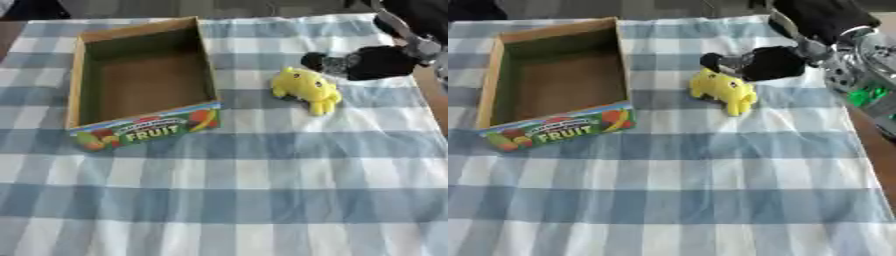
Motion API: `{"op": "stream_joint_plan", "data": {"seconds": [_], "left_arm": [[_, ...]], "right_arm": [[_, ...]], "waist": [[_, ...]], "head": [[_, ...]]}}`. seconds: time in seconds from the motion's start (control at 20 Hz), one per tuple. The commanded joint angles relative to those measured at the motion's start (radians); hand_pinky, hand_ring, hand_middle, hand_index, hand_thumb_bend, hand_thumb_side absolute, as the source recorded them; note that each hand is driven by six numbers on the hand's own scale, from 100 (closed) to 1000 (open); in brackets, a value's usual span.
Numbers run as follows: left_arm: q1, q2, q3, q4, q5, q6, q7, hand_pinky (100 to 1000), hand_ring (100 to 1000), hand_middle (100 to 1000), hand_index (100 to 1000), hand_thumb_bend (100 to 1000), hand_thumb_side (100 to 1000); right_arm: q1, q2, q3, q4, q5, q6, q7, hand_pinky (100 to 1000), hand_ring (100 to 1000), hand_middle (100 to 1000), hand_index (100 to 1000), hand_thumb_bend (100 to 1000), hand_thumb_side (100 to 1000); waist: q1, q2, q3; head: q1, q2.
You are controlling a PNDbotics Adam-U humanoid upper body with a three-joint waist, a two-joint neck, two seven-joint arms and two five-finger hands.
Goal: Pick up objects on the table and place them in the box.
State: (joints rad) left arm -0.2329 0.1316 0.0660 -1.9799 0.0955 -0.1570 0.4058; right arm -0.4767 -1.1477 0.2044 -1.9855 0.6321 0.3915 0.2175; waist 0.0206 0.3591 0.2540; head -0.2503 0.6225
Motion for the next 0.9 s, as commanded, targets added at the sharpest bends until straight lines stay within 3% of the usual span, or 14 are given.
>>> {"op": "stream_joint_plan", "data": {"seconds": [0.05, 0.1, 0.2, 0.4, 0.5, 0.9], "left_arm": [[-0.005, 0.018, 0.000, -0.020, 0.001, 0.001, -0.003, 674, 599, 613, 885, 100, 691], [-0.007, 0.018, -0.001, -0.020, 0.002, 0.001, -0.003, 674, 599, 612, 885, 100, 689], [-0.010, 0.017, -0.005, -0.020, 0.004, 0.003, -0.006, 674, 599, 612, 885, 100, 691], [-0.010, 0.017, -0.006, -0.020, 0.006, 0.005, -0.008, 674, 599, 611, 885, 100, 691], [-0.010, 0.017, -0.006, -0.020, 0.006, 0.006, -0.009, 674, 599, 610, 885, 100, 690], [-0.011, 0.014, -0.008, -0.020, 0.007, 0.007, -0.011, 674, 599, 608, 884, 100, 689]], "right_arm": [[-0.018, -0.032, -0.005, -0.015, -0.014, 0.008, 0.019, 825, 826, 710, 918, 623, 922], [-0.014, -0.031, 0.000, -0.010, -0.017, 0.011, 0.022, 862, 887, 762, 980, 660, 696], [-0.001, -0.026, 0.031, 0.007, -0.036, 0.031, 0.042, 864, 893, 765, 987, 646, 667], [-0.036, -0.013, 0.079, 0.052, -0.093, 0.086, 0.099, 871, 908, 771, 992, 685, 719], [-0.052, -0.008, 0.097, 0.071, -0.107, 0.102, 0.131, 870, 906, 767, 992, 685, 692], [-0.093, 0.044, 0.134, 0.179, -0.058, 0.129, 0.212, 863, 895, 738, 986, 630, 681]], "waist": [[-0.002, -0.022, 0.001], [-0.003, -0.020, 0.004], [-0.005, -0.018, 0.011], [-0.005, -0.018, 0.013], [-0.005, -0.018, 0.013], [-0.003, -0.016, 0.017]], "head": [[-0.002, -0.009], [-0.004, -0.010], [-0.010, -0.011], [-0.011, -0.011], [-0.011, -0.010], [-0.013, -0.012]]}}
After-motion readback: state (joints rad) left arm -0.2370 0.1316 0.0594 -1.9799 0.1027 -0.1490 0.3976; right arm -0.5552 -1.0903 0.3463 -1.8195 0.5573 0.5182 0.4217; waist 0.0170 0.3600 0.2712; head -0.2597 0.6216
